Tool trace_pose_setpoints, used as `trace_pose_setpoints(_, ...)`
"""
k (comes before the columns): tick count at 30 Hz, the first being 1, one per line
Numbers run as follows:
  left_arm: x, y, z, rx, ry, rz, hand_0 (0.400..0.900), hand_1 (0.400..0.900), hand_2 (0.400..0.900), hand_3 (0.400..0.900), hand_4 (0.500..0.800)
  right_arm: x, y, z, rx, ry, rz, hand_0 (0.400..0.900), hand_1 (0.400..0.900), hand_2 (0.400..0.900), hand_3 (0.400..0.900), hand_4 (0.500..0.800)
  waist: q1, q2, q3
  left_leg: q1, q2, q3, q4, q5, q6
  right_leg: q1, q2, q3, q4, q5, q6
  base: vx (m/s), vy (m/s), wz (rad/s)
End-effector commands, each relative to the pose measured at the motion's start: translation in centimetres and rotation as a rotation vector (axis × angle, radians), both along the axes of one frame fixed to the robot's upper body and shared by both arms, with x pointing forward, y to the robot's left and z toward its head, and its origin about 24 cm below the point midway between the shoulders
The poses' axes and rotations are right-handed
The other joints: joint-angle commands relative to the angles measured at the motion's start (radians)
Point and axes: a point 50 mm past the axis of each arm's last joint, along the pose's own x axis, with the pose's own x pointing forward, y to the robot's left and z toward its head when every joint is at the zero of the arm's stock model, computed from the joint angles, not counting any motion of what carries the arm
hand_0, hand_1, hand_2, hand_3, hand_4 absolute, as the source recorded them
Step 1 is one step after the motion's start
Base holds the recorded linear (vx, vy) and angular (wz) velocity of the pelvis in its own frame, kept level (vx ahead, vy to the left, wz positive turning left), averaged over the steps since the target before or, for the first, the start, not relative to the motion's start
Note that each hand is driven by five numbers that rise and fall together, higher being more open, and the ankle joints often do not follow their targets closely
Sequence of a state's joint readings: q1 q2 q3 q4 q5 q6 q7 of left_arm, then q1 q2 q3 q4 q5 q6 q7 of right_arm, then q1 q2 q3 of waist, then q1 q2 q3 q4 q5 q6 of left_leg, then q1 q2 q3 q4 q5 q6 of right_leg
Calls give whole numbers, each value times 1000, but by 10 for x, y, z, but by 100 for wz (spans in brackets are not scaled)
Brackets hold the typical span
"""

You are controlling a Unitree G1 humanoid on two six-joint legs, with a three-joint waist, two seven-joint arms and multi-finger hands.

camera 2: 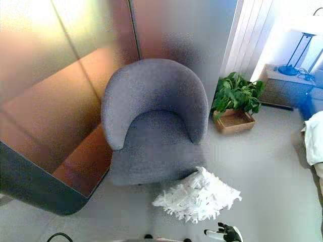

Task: Pick up the pillow and put it on the sofa.

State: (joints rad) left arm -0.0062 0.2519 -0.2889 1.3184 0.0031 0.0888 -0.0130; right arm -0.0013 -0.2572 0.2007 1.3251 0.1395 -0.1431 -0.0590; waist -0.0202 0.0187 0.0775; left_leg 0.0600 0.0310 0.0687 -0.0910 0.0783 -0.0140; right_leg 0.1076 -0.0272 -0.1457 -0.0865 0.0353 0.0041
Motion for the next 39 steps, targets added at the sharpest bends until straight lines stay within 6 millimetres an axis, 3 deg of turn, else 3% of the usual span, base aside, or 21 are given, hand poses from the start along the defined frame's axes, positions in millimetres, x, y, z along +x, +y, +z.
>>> trace_pose_setpoints(1, 16, 11, 5, 54, -11, -4, 900, 900, 900, 900, 800, 42, -3, 12, -46, -119, 58, 900, 900, 900, 900, 800, 24, -54, 27, 69, 0, -6, 4, -102, -6, 14, -62, 16, -1, 10, 112, 0, 0, 0)
trace_pose_setpoints(10, 22, 13, 7, 49, -45, -10, 900, 900, 900, 900, 800, 54, -12, 20, -171, -160, 139, 900, 900, 900, 900, 800, 32, -55, 50, 48, 2, -4, 4, -93, -9, -5, -67, 11, -1, 20, 118, 15, -21, 1)
trace_pose_setpoints(16, 48, 19, 15, 35, -124, -60, 900, 900, 900, 900, 800, 94, -30, 43, -363, -266, 212, 900, 900, 900, 900, 800, 47, -42, 118, -26, 4, -12, 4, -69, -7, -82, -78, 11, -1, 46, 118, -78, -61, 3)
trace_pose_setpoints(25, 102, 25, 36, 20, -318, -78, 900, 900, 900, 900, 800, 179, -71, 121, -690, -489, 323, 900, 900, 900, 900, 800, 60, -13, 260, -163, -11, -47, 4, -24, -2, -217, -85, 11, 25, 70, 114, -102, -60, 6)
trace_pose_setpoints(32, 139, 22, 55, -13, -475, -80, 900, 900, 900, 900, 800, 218, -97, 185, -787, -653, 275, 900, 900, 900, 900, 800, 73, 12, 369, -278, -16, -59, 46, 5, -10, -330, -90, -8, 114, 47, 102, -84, -40, 10)
trace_pose_setpoints(39, 160, 25, 73, -48, -583, -65, 900, 900, 900, 900, 800, 240, -117, 244, -871, -774, 254, 900, 900, 900, 900, 800, 83, 37, 432, -410, -26, -71, 145, 2, -15, -455, -100, -36, 210, 26, 94, -74, -29, 13)
